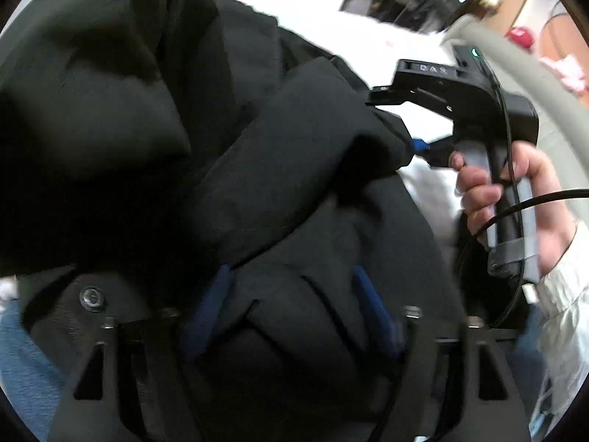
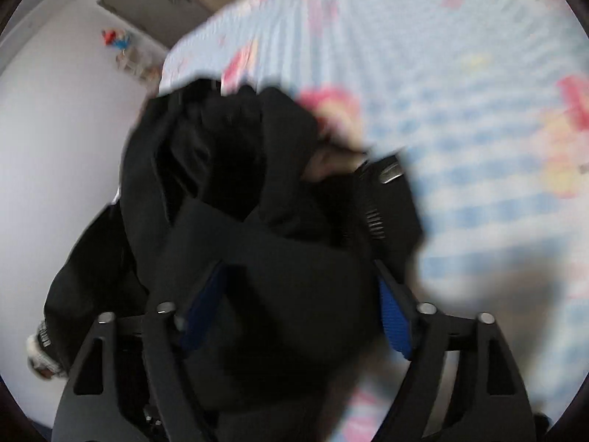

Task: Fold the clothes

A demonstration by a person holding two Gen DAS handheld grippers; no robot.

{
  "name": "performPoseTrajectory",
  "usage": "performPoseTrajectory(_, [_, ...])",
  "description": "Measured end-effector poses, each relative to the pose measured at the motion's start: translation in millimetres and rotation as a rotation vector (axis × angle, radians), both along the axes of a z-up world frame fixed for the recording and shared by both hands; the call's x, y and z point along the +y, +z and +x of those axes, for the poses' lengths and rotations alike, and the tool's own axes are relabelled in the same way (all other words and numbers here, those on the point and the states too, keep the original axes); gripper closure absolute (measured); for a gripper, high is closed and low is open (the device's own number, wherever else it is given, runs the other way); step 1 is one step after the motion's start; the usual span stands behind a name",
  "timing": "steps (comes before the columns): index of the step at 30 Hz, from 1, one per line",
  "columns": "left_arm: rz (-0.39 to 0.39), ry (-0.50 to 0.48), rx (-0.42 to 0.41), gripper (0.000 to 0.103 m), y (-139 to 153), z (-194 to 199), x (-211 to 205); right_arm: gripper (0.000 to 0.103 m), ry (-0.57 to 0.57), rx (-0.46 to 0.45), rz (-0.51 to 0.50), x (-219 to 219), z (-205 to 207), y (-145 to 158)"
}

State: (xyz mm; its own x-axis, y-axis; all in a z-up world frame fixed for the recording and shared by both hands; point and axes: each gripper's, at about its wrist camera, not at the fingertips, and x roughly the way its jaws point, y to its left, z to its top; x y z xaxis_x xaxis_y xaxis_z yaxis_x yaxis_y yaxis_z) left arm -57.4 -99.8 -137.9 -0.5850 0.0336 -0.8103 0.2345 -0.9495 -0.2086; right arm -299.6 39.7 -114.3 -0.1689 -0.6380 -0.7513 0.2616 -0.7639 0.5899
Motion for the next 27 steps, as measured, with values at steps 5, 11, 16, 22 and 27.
performPoseTrajectory(5, [-0.220, 0.099, 0.044, 0.092, 24, -26, -14, 0.098, 0.087, 0.179, 0.005, -6, -1, 48])
performPoseTrajectory(11, [-0.275, 0.045, 0.268, 0.093, 124, -96, -42, 0.103, -0.111, 0.538, -0.138, 87, 6, 203])
performPoseTrajectory(16, [-0.286, 0.105, 0.347, 0.095, 166, -107, -60, 0.103, -0.111, 0.625, -0.106, 126, 42, 242])
performPoseTrajectory(22, [-0.339, 0.342, 0.259, 0.096, 138, -71, -143, 0.100, -0.027, 0.451, -0.026, 98, 46, 180])
performPoseTrajectory(27, [-0.427, 0.507, 0.194, 0.096, 141, -49, -243, 0.064, 0.041, 0.397, -0.033, 60, 51, 143])
